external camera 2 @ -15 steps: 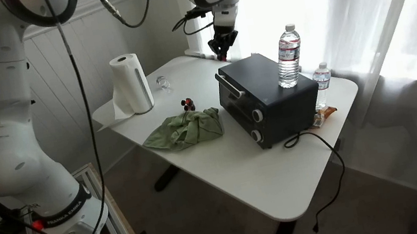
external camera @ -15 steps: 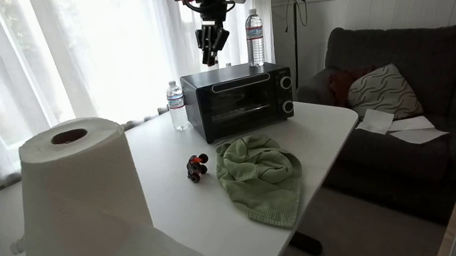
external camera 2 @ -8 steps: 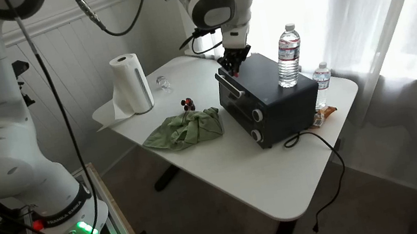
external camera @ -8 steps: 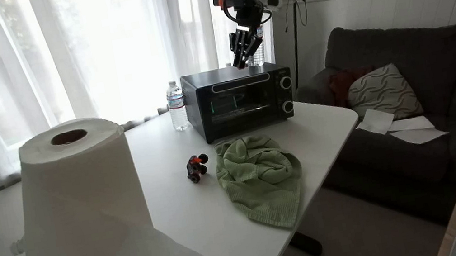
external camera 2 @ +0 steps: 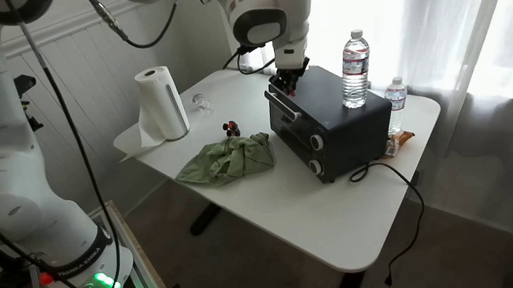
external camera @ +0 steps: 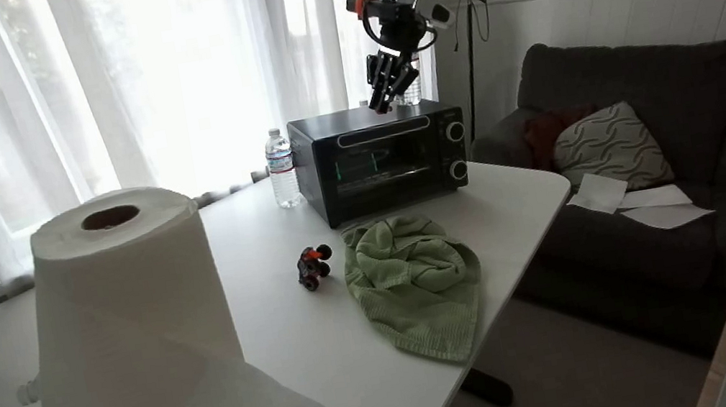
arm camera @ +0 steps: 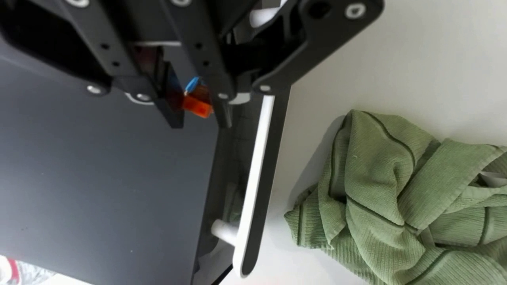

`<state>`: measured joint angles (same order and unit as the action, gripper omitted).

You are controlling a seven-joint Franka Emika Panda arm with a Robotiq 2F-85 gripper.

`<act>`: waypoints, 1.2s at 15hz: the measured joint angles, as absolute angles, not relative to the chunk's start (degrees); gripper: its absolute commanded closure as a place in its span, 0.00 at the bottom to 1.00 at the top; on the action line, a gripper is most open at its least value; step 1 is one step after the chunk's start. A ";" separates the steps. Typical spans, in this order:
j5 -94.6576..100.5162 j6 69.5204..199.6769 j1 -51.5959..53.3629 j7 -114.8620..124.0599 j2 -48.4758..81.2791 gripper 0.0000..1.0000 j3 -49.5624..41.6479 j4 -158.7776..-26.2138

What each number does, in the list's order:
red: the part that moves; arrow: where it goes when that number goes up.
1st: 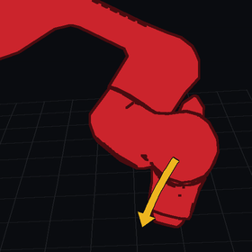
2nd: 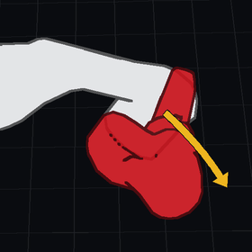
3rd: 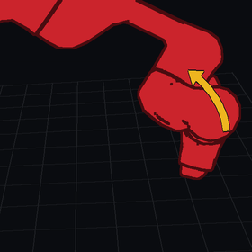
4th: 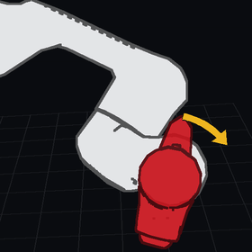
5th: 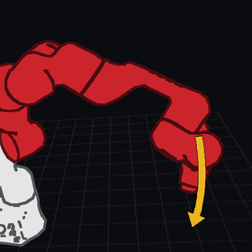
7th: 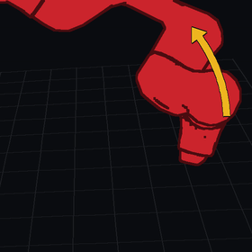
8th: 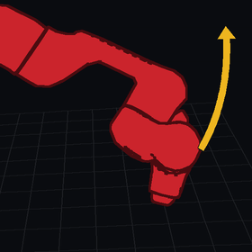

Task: Lift the orange object from the table and put it on the microwave

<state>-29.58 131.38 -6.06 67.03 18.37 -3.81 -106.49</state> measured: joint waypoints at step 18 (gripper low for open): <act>-29.41 135.10 -4.35 58.70 19.70 0.00 -2.99 -104.71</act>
